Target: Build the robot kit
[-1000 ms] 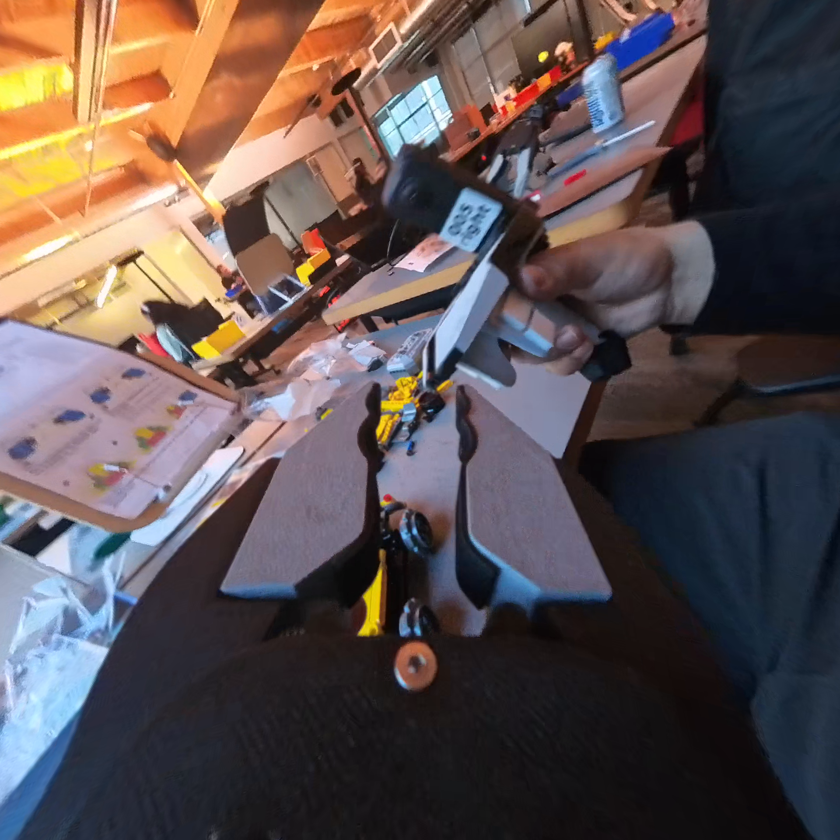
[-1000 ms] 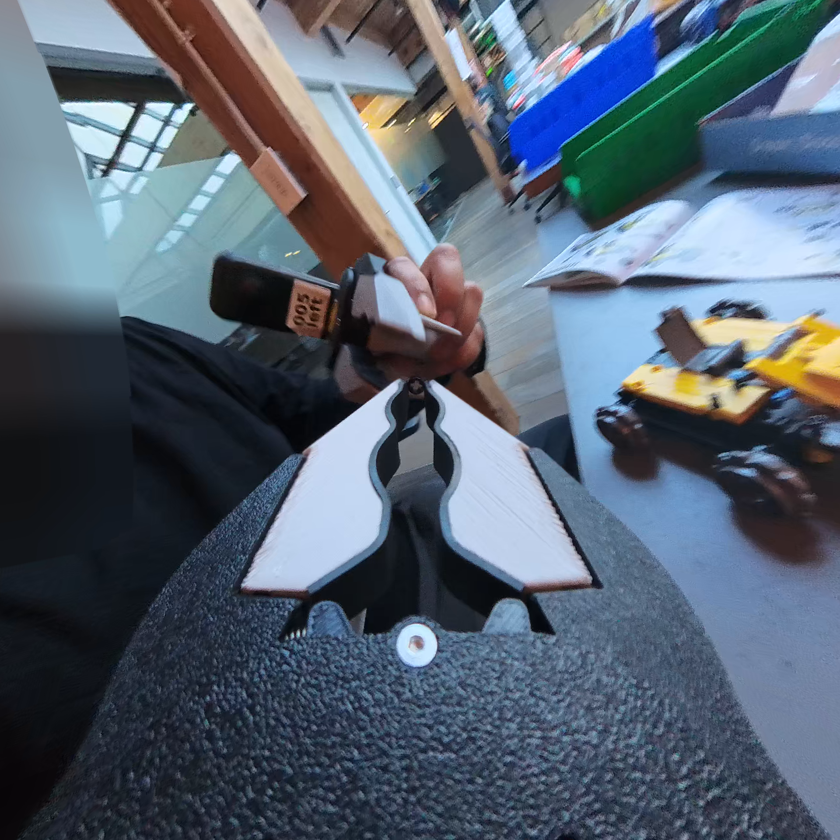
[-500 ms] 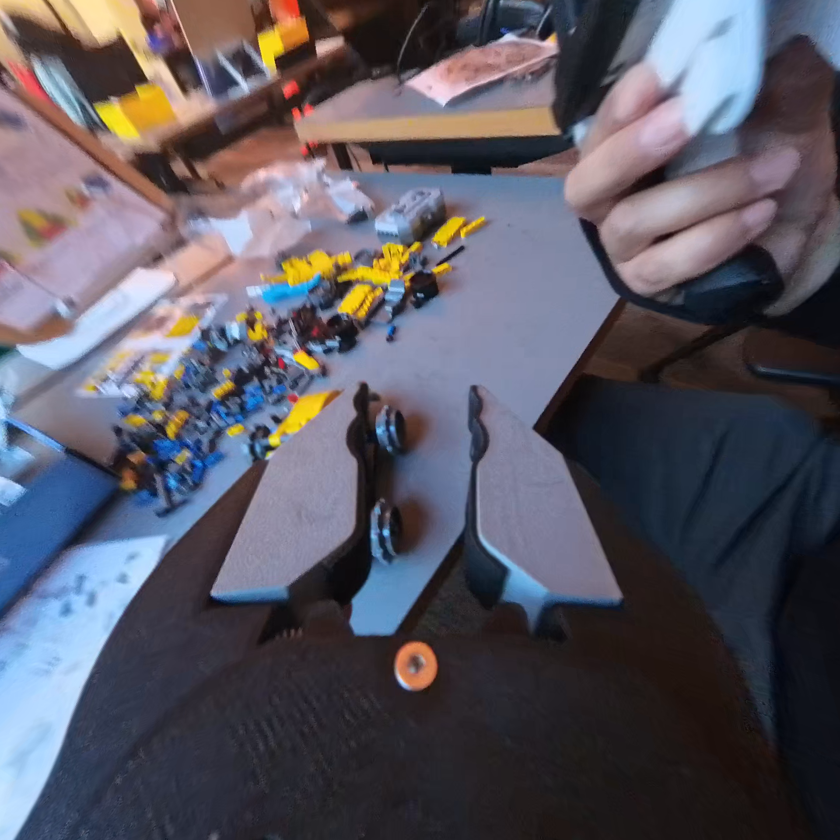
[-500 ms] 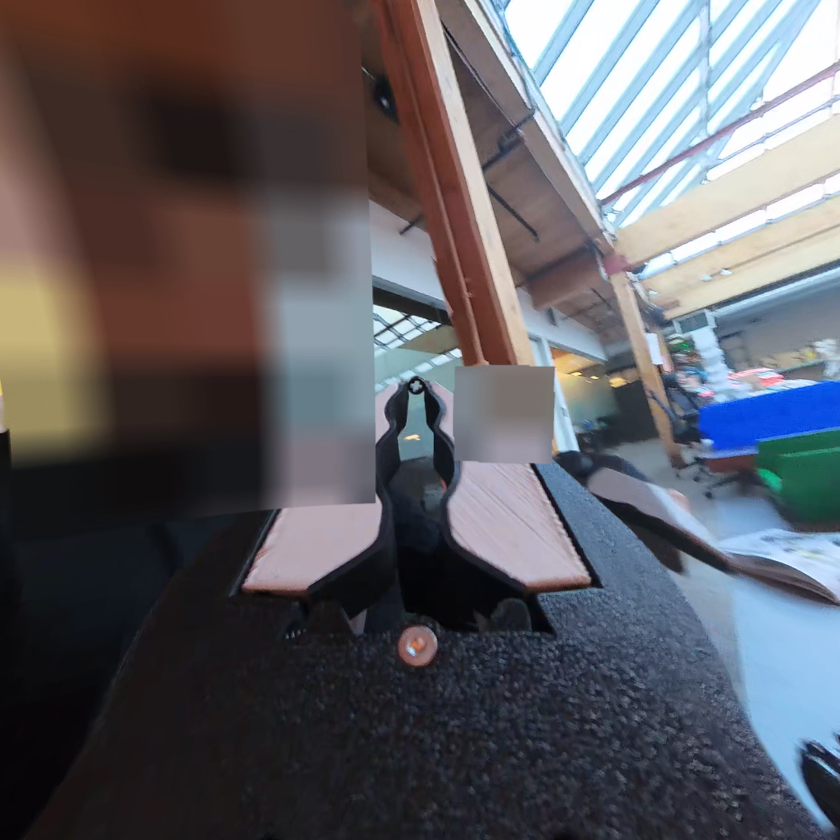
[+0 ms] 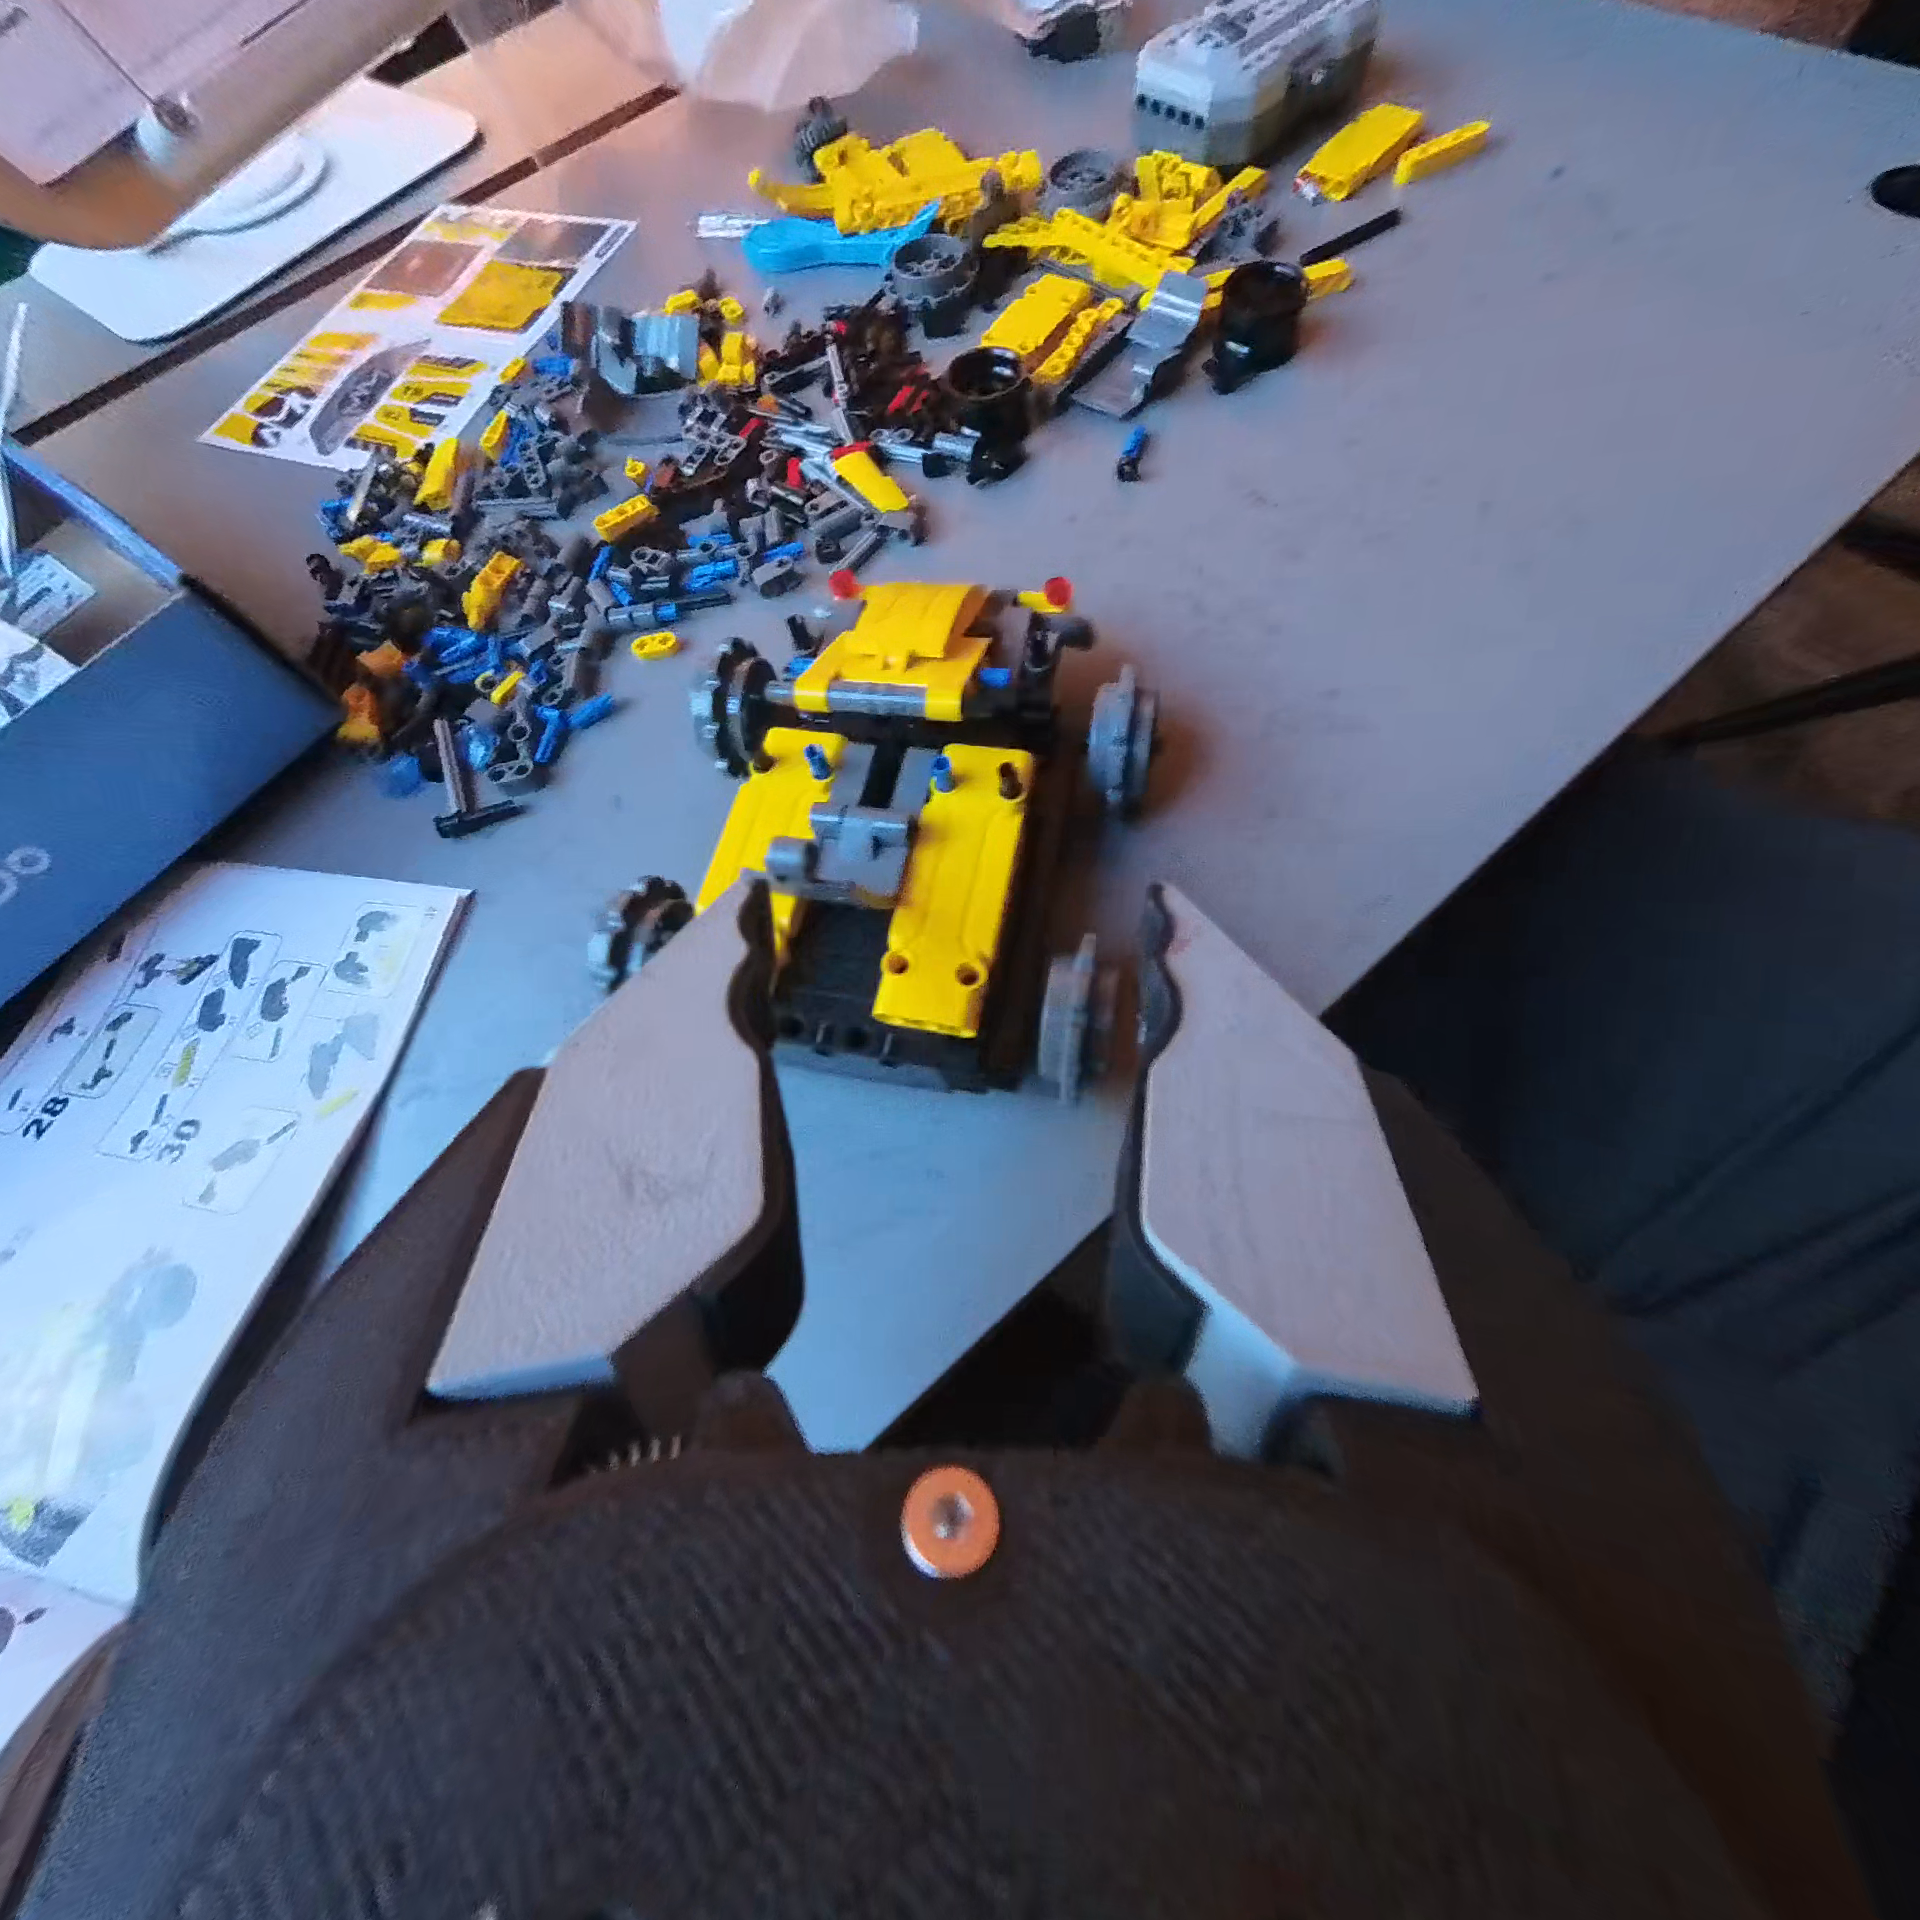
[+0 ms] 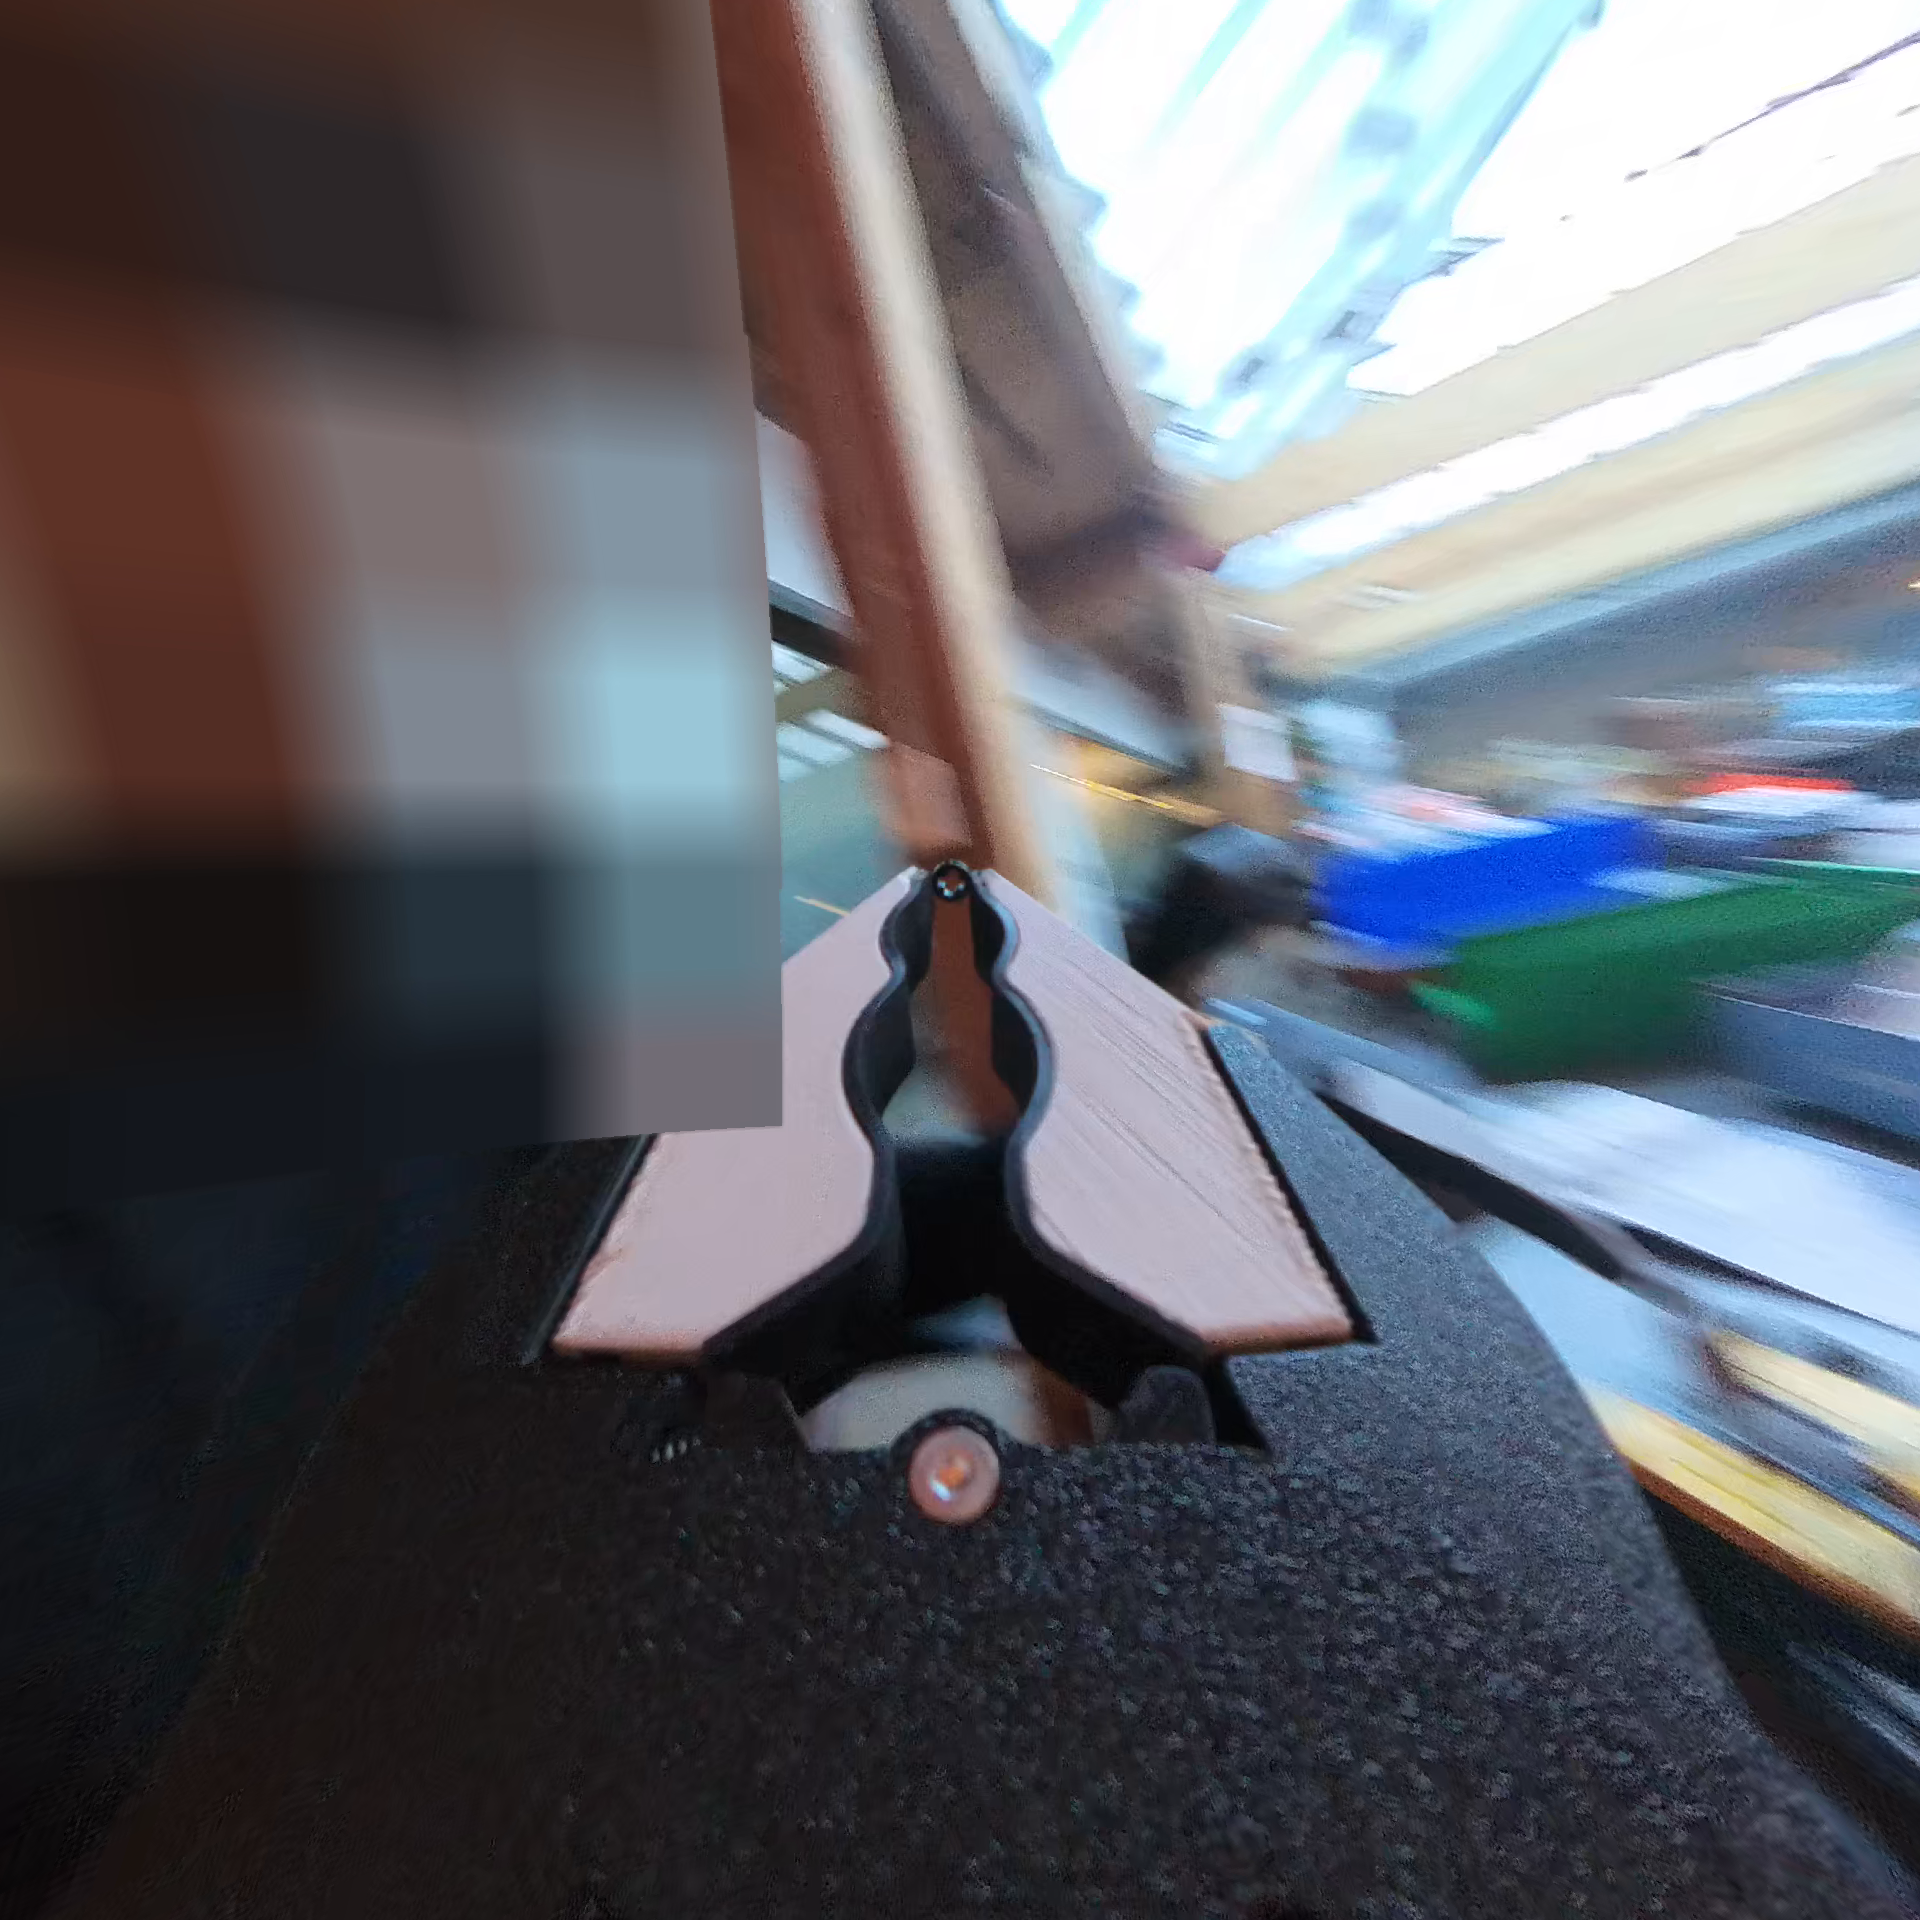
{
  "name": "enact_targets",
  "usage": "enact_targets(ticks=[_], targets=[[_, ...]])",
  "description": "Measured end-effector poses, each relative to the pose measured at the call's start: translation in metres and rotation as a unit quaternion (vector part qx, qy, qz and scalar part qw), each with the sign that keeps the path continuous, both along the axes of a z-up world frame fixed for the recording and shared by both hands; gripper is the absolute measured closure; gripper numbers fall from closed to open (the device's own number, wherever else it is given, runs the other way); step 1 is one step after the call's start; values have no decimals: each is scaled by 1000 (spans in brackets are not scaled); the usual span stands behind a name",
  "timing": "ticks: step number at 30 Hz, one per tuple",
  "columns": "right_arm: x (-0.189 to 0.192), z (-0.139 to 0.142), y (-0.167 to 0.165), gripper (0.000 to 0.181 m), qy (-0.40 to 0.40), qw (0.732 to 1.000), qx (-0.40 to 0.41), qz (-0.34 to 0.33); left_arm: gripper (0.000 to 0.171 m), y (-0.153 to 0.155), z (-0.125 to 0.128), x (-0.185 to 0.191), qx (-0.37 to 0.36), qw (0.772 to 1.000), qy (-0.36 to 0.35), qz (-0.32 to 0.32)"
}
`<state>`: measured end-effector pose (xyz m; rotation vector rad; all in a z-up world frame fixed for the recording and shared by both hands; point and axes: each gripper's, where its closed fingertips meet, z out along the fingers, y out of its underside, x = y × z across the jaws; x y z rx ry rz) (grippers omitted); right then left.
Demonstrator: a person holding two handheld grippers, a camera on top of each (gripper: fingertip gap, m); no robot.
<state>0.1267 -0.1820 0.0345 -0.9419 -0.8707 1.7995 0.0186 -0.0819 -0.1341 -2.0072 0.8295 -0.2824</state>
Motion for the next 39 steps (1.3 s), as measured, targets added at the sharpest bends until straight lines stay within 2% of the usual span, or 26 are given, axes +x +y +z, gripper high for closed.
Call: enact_targets(ticks=[1, 3, 5, 8, 10, 11, 13, 15, 18, 24, 28, 32, 35, 39], targets=[[-3, -12, 10, 175, -44, 997, 21, -64, 104, 1, 0, -1, -4, 1000, -5, -5], [-3, -41, 28, 176, -133, 972, 64, -182, 102, 2, -1, 2, -26, 999, -8, -25], [4, -69, 43, 175, -211, 934, 93, -272, 98, 12, 1, 2, -24, 999, 8, -32], [13, -100, 55, 175, -280, 883, 124, -356, 92, 28, 2, 6, -38, 997, 35, -50], [14, -115, 58, 175, -306, 860, 135, -387, 80, 36, -6, 8, -59, 993, 71, -67], [14, -120, 60, 175, -315, 851, 137, -398, 76, 38, -11, 7, -67, 990, 96, -81], [12, -131, 60, 175, -329, 841, 141, -406, 86, 35, -23, 4, -95, 981, 134, -104], [13, -137, 62, 175, -340, 834, 141, -410, 90, 36, -24, 5, -94, 980, 137, -112], [15, -138, 62, 175, -342, 833, 138, -412, 83, 34, -25, 10, -96, 981, 127, -113], [20, -153, 72, 175, -359, 826, 117, -418, 74, 43, -49, 5, -134, 970, 180, -94], [18, -157, 71, 175, -352, 828, 104, -424, 76, 44, -64, 11, -192, 962, 164, -101], [22, -164, 72, 175, -366, 809, 106, -447, 75, 41, -65, 19, -198, 957, 177, -119], [23, -164, 66, 175, -368, 800, 116, -460, 76, 32, -65, 36, -188, 955, 174, -148], [14, -179, 70, 175, -382, 775, 116, -491, 76, 32, -65, 60, -168, 956, 156, -182]])
